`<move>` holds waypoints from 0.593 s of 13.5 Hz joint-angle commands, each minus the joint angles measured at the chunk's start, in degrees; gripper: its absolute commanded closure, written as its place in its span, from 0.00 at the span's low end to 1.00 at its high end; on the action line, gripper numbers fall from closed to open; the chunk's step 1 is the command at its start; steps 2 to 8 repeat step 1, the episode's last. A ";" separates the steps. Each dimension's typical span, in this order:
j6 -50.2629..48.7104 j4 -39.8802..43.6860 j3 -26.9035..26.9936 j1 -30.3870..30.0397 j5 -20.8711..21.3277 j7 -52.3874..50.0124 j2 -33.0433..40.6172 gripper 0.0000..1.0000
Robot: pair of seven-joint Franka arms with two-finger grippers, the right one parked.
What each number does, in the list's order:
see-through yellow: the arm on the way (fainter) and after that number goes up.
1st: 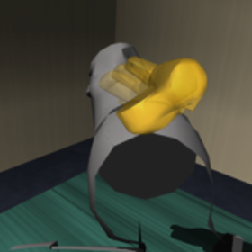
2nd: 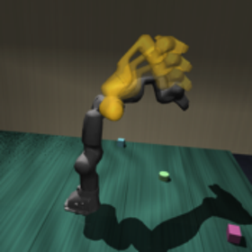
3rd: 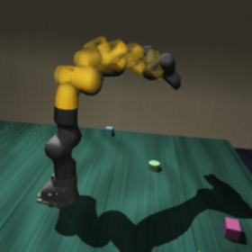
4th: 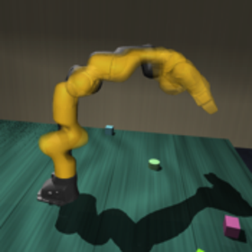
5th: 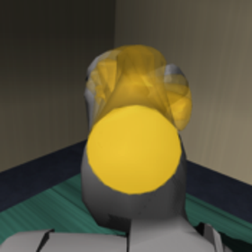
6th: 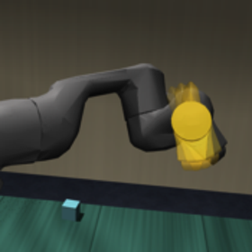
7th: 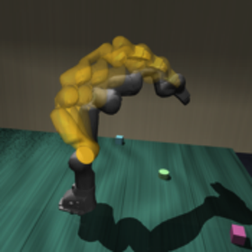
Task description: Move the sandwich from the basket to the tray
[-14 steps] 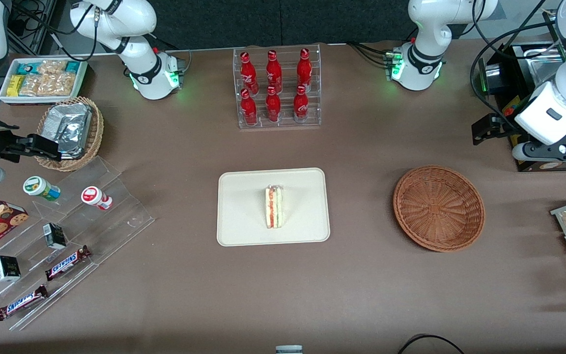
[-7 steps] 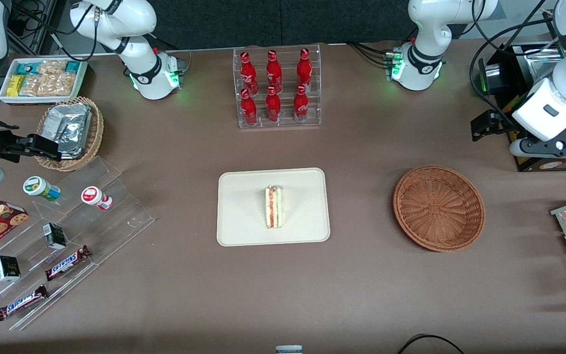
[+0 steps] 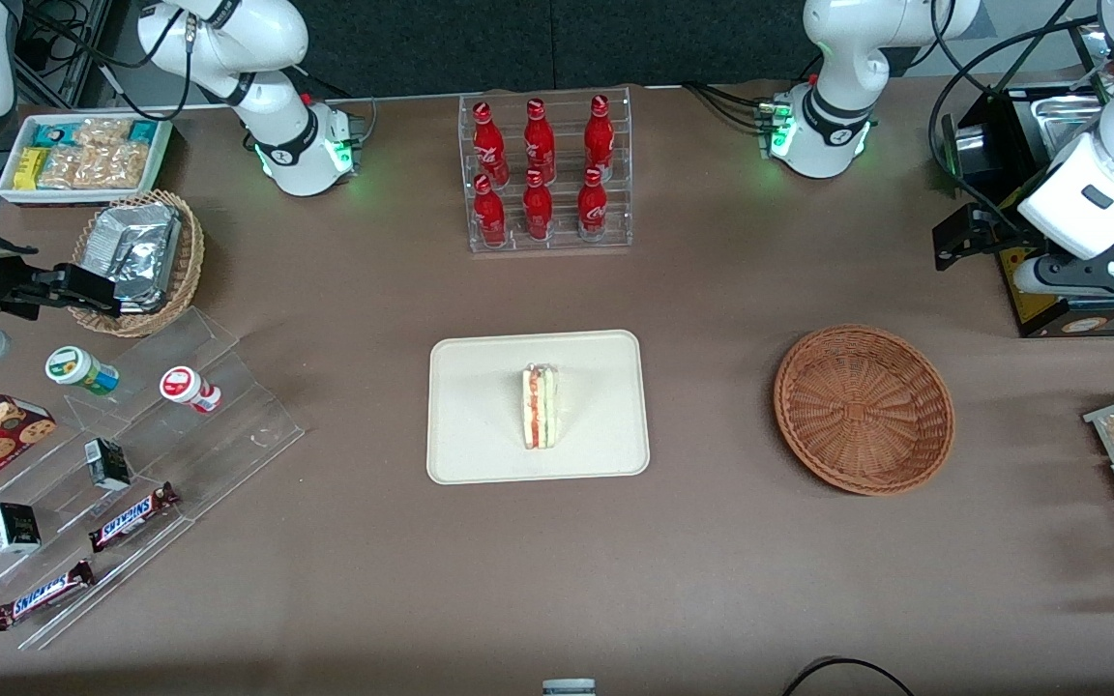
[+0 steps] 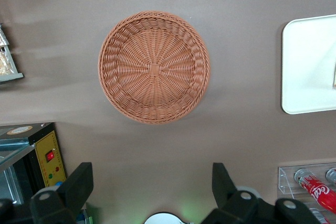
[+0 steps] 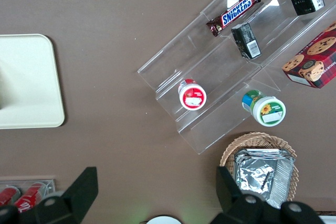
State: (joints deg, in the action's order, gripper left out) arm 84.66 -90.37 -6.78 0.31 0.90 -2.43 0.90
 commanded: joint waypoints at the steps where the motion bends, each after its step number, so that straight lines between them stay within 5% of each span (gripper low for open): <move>1: -0.11 0.55 -0.34 -0.23 0.59 0.94 0.33 0.00; 8: -0.11 0.55 -0.34 -0.23 0.59 0.94 0.33 0.00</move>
